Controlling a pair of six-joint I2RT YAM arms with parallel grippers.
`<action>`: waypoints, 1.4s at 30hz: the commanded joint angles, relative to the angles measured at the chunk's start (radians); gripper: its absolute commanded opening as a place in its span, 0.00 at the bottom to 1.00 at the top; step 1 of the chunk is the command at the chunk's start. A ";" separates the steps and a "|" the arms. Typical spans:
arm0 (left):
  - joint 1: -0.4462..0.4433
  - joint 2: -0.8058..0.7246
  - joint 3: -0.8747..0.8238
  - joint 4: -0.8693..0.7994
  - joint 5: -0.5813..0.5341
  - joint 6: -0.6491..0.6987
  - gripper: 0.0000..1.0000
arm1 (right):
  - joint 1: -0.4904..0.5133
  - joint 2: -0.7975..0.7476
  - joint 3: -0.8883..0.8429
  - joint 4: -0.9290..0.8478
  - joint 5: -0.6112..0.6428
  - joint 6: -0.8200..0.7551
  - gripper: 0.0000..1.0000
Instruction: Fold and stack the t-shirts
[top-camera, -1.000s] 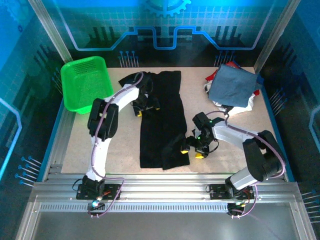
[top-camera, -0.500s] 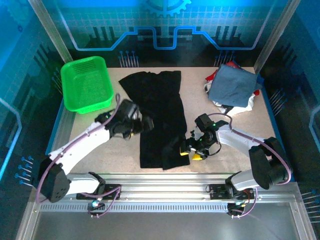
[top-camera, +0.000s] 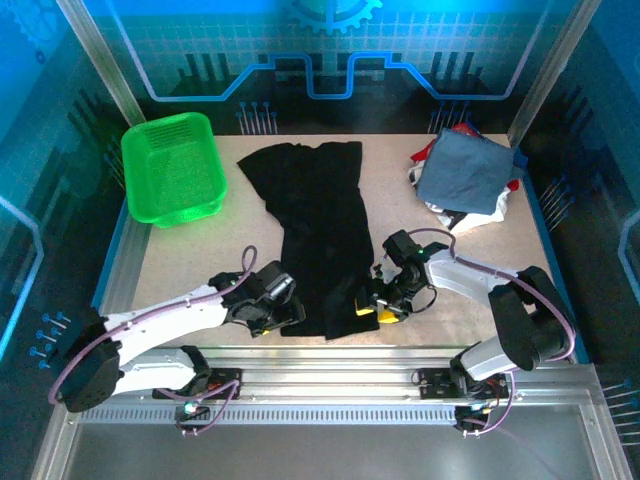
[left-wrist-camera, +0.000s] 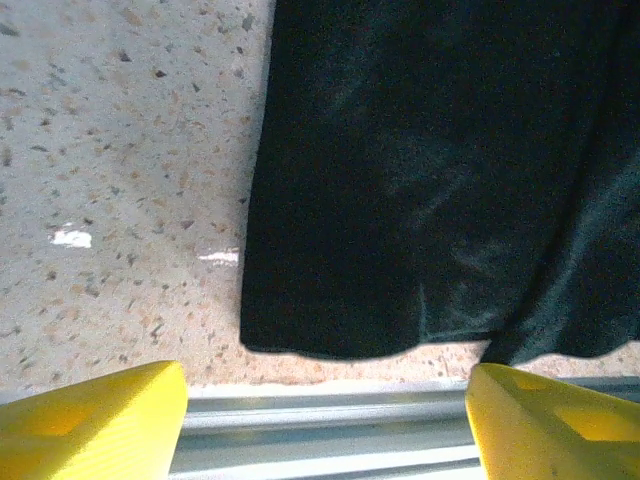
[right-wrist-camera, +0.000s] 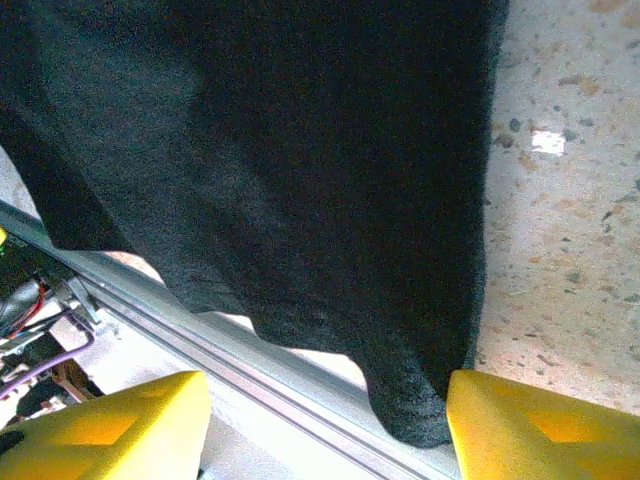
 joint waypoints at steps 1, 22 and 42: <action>-0.005 0.047 -0.018 0.099 0.005 -0.047 0.72 | 0.020 0.015 -0.006 0.006 -0.014 -0.004 0.65; -0.074 0.201 -0.005 0.231 -0.010 -0.077 0.14 | 0.062 0.056 -0.012 -0.009 0.084 0.021 0.13; -0.216 -0.162 0.096 -0.120 -0.197 -0.218 0.00 | 0.063 -0.171 0.192 -0.264 0.092 0.028 0.00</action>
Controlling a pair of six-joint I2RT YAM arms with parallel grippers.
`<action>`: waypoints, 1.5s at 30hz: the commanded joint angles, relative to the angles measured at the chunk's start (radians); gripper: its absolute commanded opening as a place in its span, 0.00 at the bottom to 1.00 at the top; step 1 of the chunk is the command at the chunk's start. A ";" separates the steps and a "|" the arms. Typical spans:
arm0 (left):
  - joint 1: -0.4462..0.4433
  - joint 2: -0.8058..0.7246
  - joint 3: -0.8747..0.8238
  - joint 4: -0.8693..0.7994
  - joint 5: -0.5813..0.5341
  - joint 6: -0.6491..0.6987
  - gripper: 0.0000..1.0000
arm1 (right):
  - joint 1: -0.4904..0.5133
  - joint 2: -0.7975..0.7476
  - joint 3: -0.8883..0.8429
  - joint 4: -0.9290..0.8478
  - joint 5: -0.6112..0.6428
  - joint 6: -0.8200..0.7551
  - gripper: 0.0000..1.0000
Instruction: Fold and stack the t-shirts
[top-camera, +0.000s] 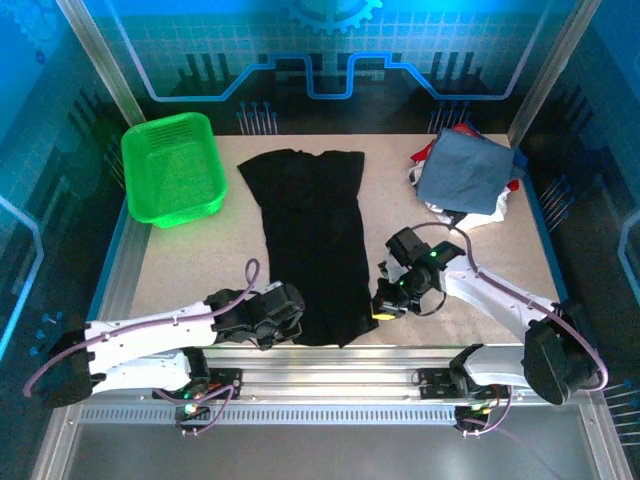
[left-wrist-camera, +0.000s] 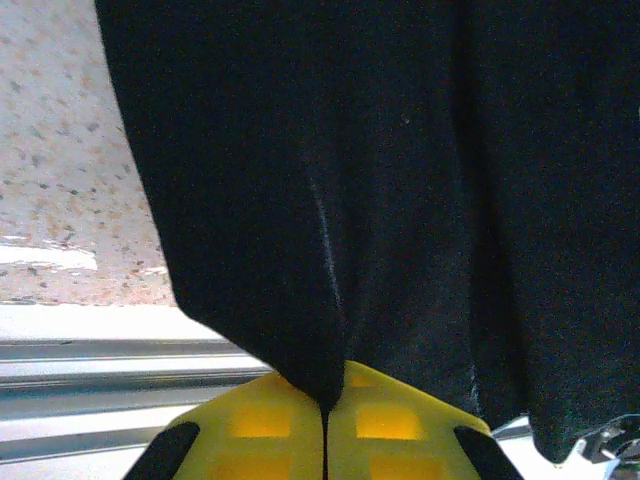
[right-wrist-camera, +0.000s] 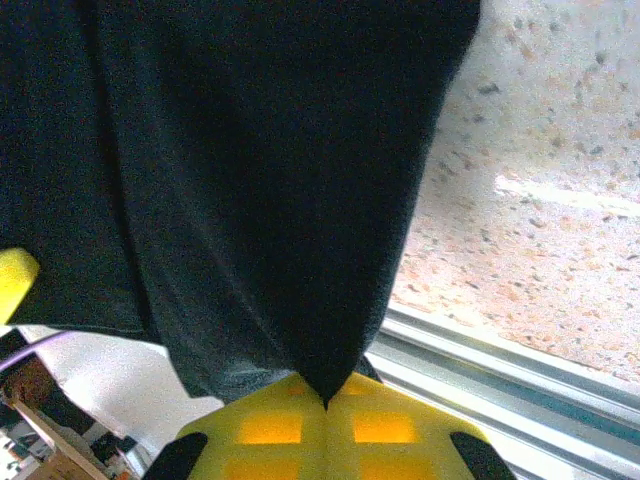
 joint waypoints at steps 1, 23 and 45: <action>0.051 -0.038 0.078 -0.092 -0.036 0.010 0.00 | -0.001 0.046 0.122 -0.053 -0.003 -0.020 0.00; 0.847 0.568 0.583 0.047 0.410 0.608 0.01 | -0.218 0.994 1.224 -0.312 0.060 -0.229 0.00; 0.908 0.521 0.791 0.065 0.347 0.571 0.72 | -0.347 0.912 1.447 -0.187 -0.169 -0.199 0.62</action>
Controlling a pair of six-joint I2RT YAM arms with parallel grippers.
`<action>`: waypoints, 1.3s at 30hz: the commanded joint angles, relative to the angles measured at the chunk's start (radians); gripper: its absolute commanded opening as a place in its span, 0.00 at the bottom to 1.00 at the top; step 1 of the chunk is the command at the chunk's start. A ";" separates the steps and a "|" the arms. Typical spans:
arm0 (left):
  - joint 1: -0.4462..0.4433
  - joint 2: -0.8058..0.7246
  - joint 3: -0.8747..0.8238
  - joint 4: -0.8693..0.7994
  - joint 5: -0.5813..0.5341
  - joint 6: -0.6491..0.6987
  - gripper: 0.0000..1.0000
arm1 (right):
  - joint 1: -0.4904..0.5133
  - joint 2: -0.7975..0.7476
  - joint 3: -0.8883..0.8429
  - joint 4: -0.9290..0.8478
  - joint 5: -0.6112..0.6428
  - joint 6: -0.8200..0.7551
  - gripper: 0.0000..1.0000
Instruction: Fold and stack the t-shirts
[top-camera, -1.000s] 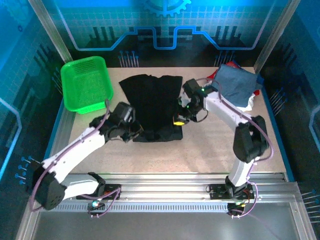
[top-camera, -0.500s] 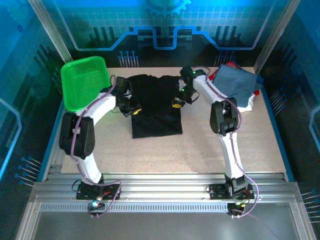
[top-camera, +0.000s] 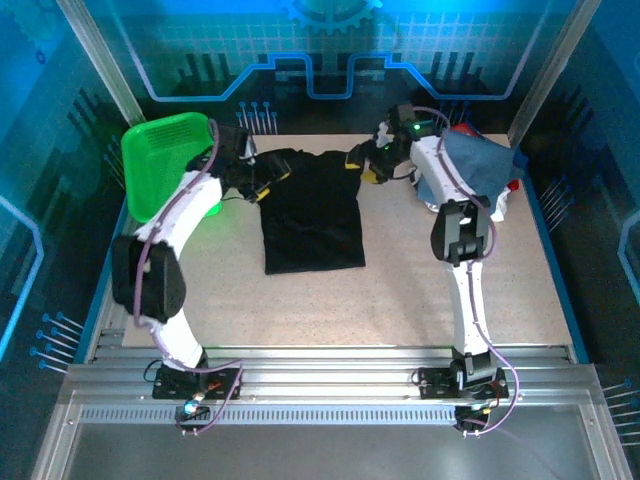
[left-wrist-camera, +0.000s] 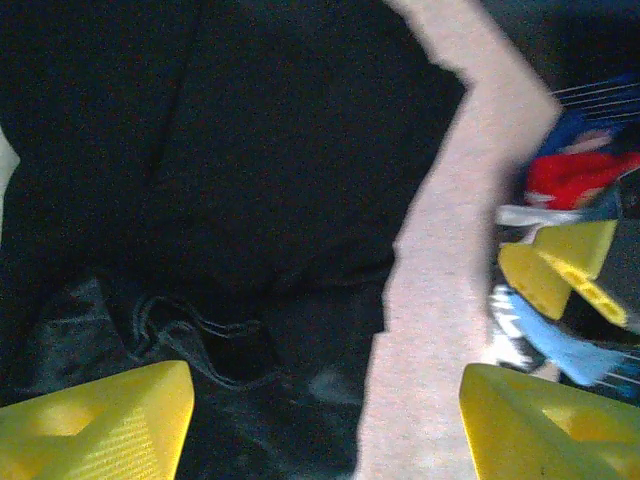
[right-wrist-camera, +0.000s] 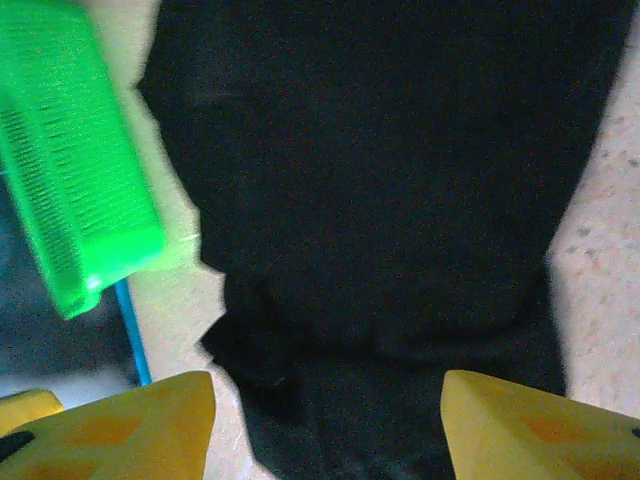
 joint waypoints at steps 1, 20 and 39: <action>0.003 -0.162 -0.094 -0.046 -0.028 -0.016 0.72 | 0.020 -0.239 -0.160 -0.061 -0.038 -0.112 0.60; -0.157 0.052 -0.352 0.091 -0.018 0.004 0.13 | 0.176 -0.142 -0.614 0.280 0.028 0.020 0.01; -0.008 0.358 0.247 0.054 -0.197 -0.016 0.32 | 0.083 0.212 0.123 0.287 0.014 0.227 0.41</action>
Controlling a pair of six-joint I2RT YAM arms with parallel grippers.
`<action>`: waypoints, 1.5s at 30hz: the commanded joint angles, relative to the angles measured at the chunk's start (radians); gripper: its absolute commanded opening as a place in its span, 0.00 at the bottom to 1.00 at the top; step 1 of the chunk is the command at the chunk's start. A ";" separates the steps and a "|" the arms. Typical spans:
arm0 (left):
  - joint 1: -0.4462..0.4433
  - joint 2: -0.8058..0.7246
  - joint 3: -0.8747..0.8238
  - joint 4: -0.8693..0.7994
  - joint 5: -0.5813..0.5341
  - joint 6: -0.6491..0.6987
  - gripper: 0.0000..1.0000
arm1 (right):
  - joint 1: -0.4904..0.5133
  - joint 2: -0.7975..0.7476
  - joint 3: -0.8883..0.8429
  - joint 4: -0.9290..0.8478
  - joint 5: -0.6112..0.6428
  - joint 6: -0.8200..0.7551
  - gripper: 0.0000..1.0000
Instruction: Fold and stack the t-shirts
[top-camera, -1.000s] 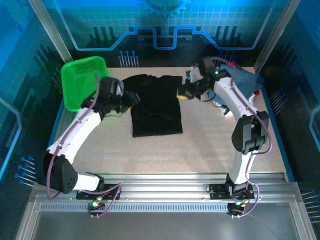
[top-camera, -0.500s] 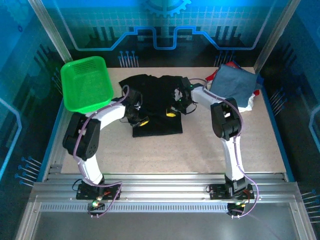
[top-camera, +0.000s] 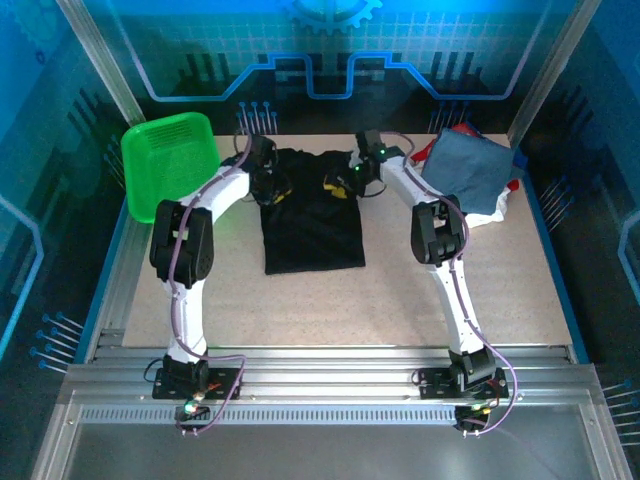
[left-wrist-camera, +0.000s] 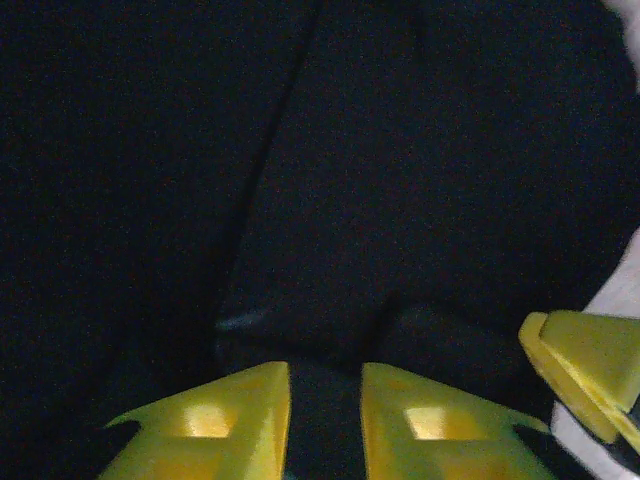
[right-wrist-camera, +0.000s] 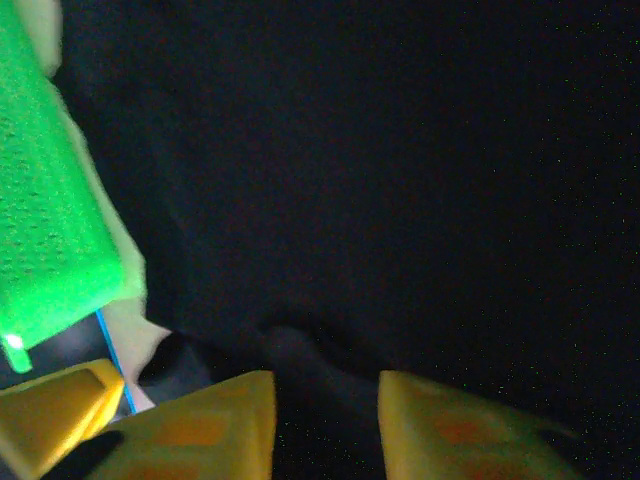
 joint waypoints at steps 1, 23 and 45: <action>0.020 -0.040 0.096 -0.013 -0.063 -0.019 0.33 | -0.024 -0.014 0.145 -0.023 -0.001 0.007 0.45; -0.144 -0.820 -0.952 0.048 0.114 -0.178 0.77 | -0.001 -0.717 -1.110 0.028 -0.031 -0.297 0.74; -0.115 -0.442 -0.831 0.227 -0.048 -0.171 0.16 | 0.047 -0.500 -0.926 0.017 0.033 -0.207 0.06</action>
